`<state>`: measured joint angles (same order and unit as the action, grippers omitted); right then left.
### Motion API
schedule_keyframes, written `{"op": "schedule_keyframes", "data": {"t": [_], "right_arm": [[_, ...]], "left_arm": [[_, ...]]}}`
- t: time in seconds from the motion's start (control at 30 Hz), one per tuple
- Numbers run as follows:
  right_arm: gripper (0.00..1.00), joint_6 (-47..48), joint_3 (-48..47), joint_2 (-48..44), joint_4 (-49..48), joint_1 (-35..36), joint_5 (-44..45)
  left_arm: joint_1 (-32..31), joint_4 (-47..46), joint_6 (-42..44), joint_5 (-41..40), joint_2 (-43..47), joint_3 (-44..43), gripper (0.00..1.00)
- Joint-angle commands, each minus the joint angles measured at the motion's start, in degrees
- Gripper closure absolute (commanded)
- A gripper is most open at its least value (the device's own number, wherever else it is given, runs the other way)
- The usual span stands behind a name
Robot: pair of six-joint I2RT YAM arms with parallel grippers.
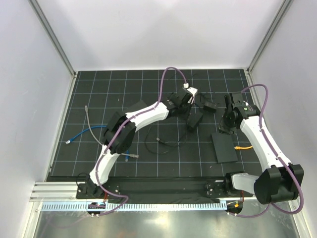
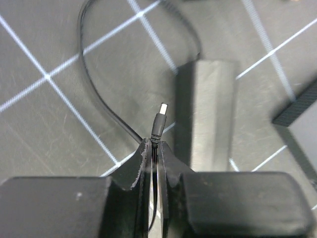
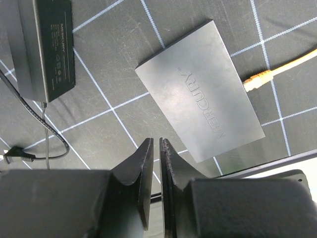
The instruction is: Pull the plug from the switch port
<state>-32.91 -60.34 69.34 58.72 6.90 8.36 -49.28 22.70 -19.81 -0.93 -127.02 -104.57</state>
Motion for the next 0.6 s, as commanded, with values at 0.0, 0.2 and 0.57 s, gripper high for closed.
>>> {"op": "schedule_keyframes", "data": {"t": [0.0,0.2,0.57], "right_arm": [[0.82,2.2,-2.0,-1.8,0.0,-0.2,-1.0],[0.72,3.0,-2.4,-1.4,1.0,-0.7,0.0],[0.35,5.7,-1.2,3.6,-0.7,-14.0,-10.0]], "left_arm": [[0.0,6.2,-1.6,-2.5,-0.6,-3.7,0.86],[-0.2,8.9,-2.5,-5.6,2.2,-5.3,0.52],[-4.5,10.2,-3.9,-5.2,13.0,-0.3,0.45]]}}
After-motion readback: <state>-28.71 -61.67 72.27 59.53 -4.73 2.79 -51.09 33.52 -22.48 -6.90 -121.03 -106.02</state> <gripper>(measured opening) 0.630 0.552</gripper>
